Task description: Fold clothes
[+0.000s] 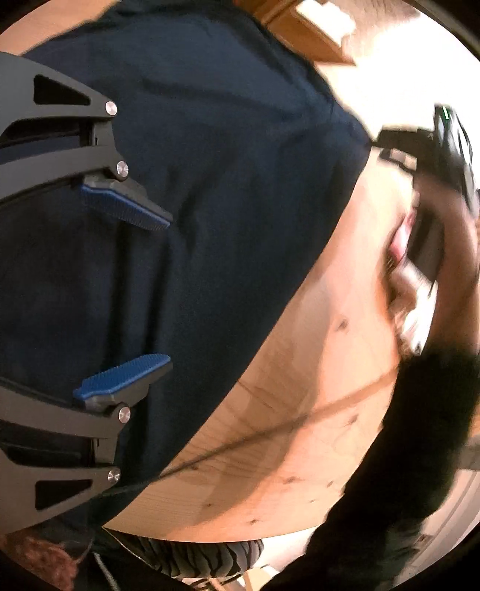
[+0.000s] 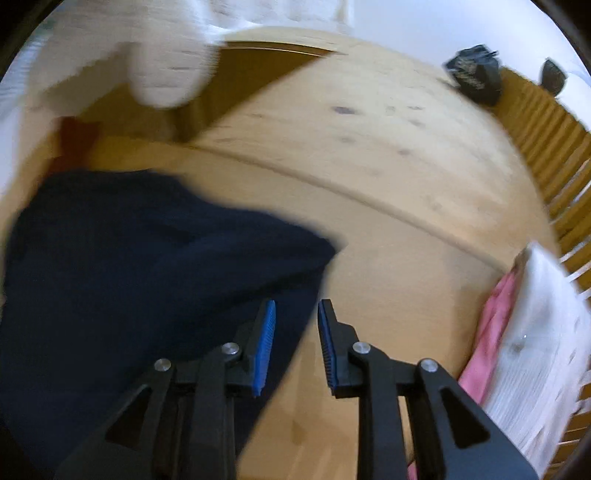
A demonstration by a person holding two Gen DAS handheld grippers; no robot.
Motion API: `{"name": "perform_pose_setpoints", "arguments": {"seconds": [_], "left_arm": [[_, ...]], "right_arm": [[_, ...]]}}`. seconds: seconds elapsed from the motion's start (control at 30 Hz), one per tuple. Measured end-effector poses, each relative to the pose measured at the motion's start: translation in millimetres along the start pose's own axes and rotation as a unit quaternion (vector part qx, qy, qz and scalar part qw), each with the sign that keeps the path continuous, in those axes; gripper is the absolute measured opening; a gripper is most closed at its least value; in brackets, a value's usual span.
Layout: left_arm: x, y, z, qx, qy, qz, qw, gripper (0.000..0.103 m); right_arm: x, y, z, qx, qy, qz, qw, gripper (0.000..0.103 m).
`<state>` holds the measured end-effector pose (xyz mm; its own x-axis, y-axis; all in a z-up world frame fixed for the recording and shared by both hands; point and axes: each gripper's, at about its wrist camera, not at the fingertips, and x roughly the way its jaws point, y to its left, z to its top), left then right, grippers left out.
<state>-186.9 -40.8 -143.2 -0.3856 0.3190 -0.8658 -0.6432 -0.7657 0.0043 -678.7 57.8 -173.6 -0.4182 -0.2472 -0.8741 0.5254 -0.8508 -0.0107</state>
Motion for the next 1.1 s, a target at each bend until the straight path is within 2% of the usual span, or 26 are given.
{"name": "perform_pose_setpoints", "arguments": {"seconds": [0.03,0.1,0.23,0.3,0.4,0.6,0.8,0.87,0.93,1.0,1.1], "left_arm": [[-8,4,-4,-0.011,-0.005,0.007,0.9999,0.068],[-19,-4,-15,-0.02,-0.004,0.008,0.9997,0.068],[-34,-31,-38,-0.028,0.007,0.001,0.9996,0.068],[-41,-44,-50,-0.031,0.012,-0.003,0.9994,0.068],[-50,-64,-66,-0.036,0.021,-0.008,0.9991,0.068],[-36,-96,-79,-0.031,0.051,-0.009,0.9982,0.069],[-53,-93,-107,-0.041,0.051,0.002,0.9978,0.069],[-54,-89,-106,-0.049,0.068,0.012,0.9964,0.068],[-62,-84,-102,-0.062,0.051,0.019,0.9966,0.068],[-66,-78,-92,-0.084,0.019,0.013,0.9962,0.068],[-53,-80,-76,-0.08,0.007,0.018,0.9966,0.068]], "right_arm": [[-12,10,-18,-0.005,0.004,0.035,0.999,0.023],[-28,32,-53,-0.029,0.021,0.07,0.997,0.023],[-48,61,-110,-0.05,0.037,0.093,0.994,0.023],[-55,71,-124,-0.058,0.034,0.08,0.995,0.023],[-56,80,-129,-0.075,0.036,0.059,0.995,0.024],[-57,90,-130,-0.104,0.036,0.018,0.994,0.024],[-67,91,-134,-0.108,0.049,-0.013,0.993,0.024],[-60,84,-137,-0.102,0.053,-0.02,0.993,0.024],[-63,84,-132,-0.092,0.032,-0.017,0.995,0.024],[-66,87,-129,-0.083,0.01,0.016,0.996,0.026],[-54,90,-127,-0.077,0.02,0.014,0.997,0.026]]}}
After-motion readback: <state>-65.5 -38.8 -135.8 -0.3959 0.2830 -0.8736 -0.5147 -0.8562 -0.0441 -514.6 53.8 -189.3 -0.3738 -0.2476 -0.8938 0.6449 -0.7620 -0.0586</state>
